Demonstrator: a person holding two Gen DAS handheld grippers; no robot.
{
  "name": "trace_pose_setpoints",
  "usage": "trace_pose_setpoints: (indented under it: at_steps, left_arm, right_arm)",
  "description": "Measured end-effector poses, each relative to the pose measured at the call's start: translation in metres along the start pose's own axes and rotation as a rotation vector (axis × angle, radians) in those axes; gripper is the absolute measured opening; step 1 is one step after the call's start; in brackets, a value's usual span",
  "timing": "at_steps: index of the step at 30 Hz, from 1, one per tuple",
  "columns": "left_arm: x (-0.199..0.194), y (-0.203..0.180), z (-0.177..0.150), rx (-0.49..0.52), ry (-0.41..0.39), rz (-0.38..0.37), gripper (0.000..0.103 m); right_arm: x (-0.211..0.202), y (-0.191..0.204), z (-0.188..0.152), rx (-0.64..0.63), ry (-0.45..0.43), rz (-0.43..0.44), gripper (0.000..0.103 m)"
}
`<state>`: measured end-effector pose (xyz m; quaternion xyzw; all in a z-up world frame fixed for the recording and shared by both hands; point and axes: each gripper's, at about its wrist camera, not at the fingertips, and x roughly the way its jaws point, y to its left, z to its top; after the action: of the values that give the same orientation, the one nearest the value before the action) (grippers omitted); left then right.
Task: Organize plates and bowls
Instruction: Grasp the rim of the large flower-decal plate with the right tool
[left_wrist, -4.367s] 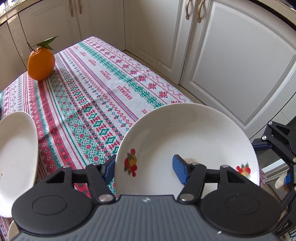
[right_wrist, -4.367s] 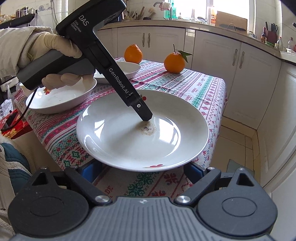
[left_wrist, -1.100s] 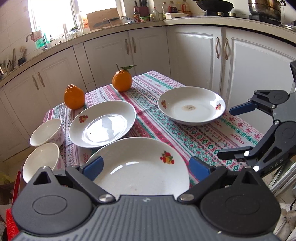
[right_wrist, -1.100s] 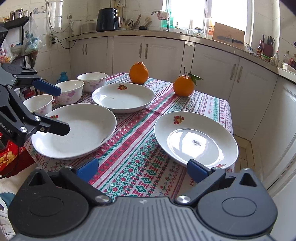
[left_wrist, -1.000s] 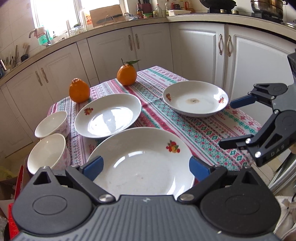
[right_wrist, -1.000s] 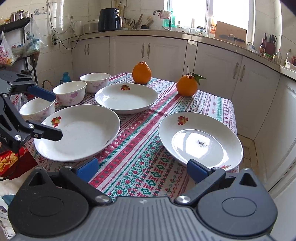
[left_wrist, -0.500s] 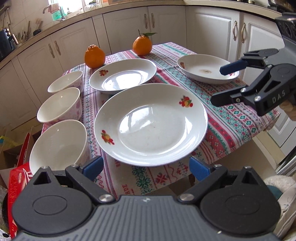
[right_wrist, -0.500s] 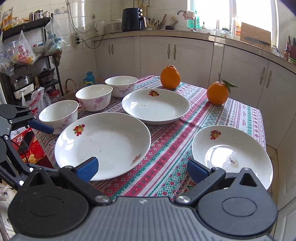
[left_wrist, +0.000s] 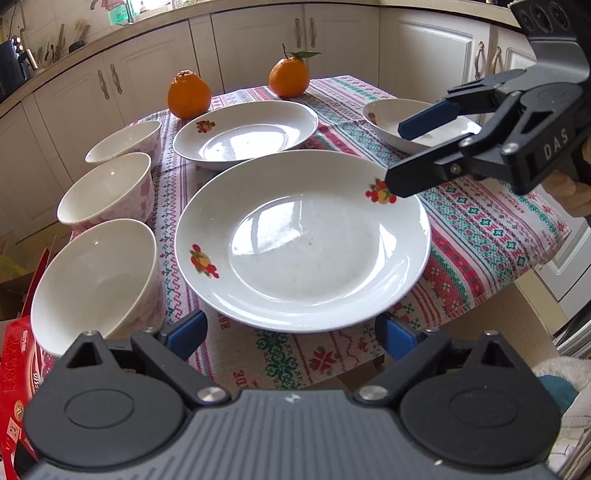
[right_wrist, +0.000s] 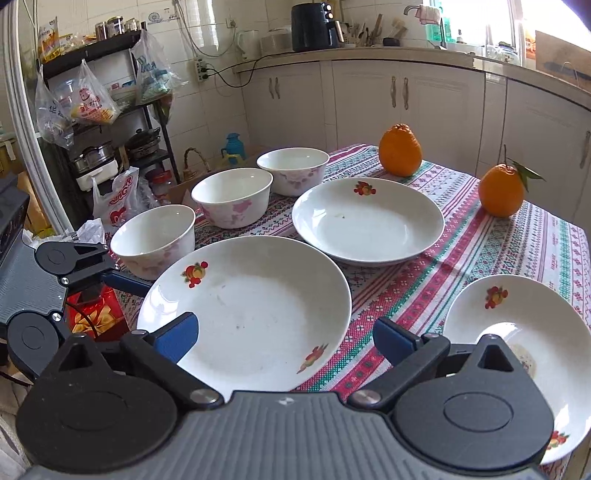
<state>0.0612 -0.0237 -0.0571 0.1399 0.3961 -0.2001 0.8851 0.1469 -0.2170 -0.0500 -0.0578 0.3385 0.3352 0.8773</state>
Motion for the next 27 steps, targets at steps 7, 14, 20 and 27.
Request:
trace_pose_setpoints:
  at_steps: [7, 14, 20, 27]
  left_arm:
    - [0.005, 0.002, 0.002, -0.012, -0.002, -0.007, 0.095]
    - [0.008, 0.003, 0.002, -0.002, -0.006, -0.023, 0.093]
    - [0.008, 0.003, 0.002, 0.009, -0.013, -0.033, 0.093]
    - [0.009, 0.003, 0.003, 0.010, -0.017, -0.046, 0.093]
  right_arm:
    - [0.025, -0.015, 0.018, -0.035, 0.053, 0.038, 0.094]
    - [0.056, -0.030, 0.031, -0.054, 0.124, 0.096, 0.081]
    - [0.084, -0.043, 0.040, -0.055, 0.184, 0.153, 0.074]
    - [0.104, -0.052, 0.046, -0.029, 0.219, 0.216, 0.065]
